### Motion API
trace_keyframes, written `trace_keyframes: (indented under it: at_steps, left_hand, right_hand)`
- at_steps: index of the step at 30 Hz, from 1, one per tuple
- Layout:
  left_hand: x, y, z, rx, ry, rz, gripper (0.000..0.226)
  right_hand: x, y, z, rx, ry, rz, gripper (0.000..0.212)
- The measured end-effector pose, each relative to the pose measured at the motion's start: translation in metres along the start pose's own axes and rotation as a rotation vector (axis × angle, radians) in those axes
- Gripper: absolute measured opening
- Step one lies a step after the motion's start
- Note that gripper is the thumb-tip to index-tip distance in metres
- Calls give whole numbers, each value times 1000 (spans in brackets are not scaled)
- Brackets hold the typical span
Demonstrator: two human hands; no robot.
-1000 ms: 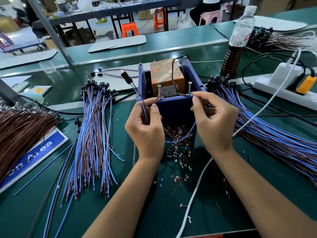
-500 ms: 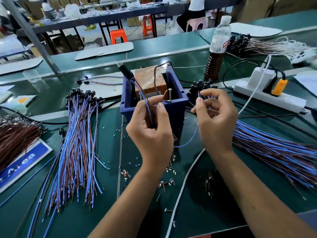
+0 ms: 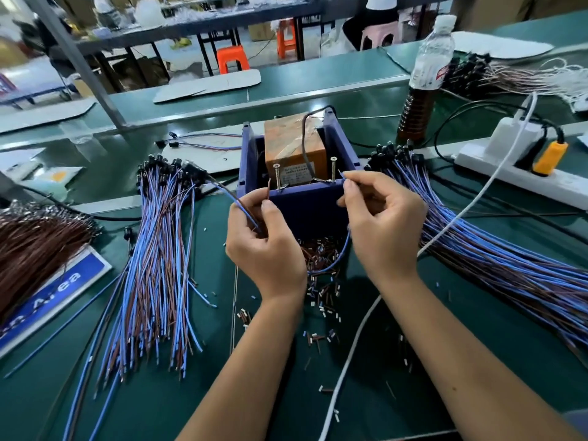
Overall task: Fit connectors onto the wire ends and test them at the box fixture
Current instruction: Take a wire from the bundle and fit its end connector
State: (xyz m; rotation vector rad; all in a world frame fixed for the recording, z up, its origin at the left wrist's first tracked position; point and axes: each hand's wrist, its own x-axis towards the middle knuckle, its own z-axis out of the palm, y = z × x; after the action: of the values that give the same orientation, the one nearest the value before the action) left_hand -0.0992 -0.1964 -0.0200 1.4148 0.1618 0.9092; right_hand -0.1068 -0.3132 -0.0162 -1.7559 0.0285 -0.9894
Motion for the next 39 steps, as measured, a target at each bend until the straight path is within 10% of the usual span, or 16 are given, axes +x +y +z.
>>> trace_keyframes:
  at_steps: [39]
  left_hand:
    - [-6, 3, -4, -34, 10, 46, 17]
  right_hand:
    - [-3, 2, -3, 26, -38, -37, 13]
